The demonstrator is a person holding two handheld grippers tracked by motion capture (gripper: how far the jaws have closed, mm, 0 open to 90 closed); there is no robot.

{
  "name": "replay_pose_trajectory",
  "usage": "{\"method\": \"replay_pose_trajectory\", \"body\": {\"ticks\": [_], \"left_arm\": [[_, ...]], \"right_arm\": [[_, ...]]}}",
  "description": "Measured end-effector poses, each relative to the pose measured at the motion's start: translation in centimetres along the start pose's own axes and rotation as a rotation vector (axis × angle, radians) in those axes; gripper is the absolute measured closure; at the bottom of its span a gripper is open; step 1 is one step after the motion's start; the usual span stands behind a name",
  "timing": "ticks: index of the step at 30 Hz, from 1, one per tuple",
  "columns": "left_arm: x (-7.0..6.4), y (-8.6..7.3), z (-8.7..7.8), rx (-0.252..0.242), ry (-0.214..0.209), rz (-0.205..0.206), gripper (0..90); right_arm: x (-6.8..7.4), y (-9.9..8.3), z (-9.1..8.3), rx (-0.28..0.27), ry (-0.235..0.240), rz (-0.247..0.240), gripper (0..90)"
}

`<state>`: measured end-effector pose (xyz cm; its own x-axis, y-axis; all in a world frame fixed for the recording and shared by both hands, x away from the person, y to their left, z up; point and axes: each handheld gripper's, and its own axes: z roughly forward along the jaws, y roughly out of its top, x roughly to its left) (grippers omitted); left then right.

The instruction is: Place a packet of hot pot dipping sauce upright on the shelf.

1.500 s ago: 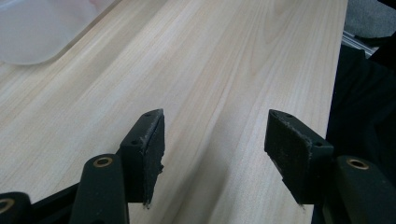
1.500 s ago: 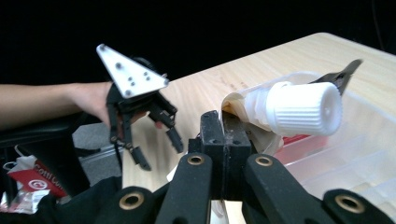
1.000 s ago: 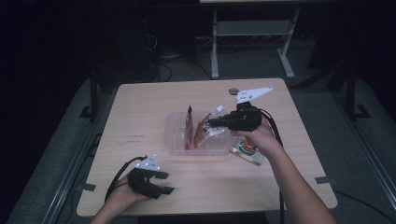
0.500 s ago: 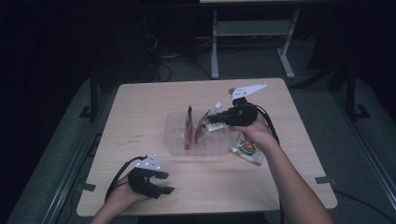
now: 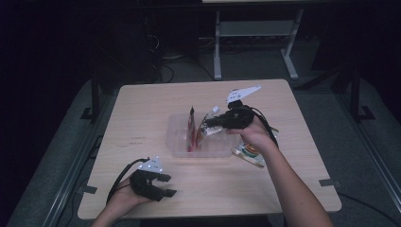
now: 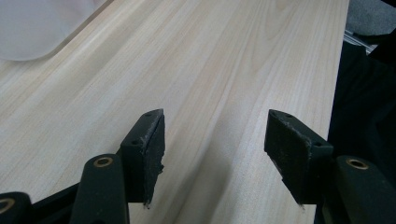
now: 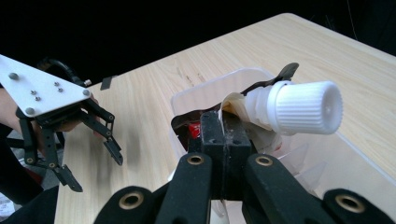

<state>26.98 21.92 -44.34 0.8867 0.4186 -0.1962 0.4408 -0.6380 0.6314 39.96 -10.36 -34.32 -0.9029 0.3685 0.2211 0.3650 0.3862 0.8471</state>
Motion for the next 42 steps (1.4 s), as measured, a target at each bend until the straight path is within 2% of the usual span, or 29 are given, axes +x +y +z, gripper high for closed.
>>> {"method": "replay_pose_trajectory", "body": {"ticks": [12, 35, 42], "left_arm": [[0.0, 0.0, 0.1, 0.005, -0.007, -0.001, 37.9], [-0.1, 0.0, 0.3, 0.012, -0.015, 0.007, 37.9], [-0.1, 0.0, 0.3, 0.016, -0.019, 0.010, 37.9]], "right_arm": [[-0.4, -0.2, 1.3, 0.019, 0.005, 0.014, 90.0], [-1.3, -0.7, 3.8, 0.059, -0.017, 0.050, 89.6], [-1.3, -0.9, 4.3, 0.067, -0.029, 0.054, 86.1]]}}
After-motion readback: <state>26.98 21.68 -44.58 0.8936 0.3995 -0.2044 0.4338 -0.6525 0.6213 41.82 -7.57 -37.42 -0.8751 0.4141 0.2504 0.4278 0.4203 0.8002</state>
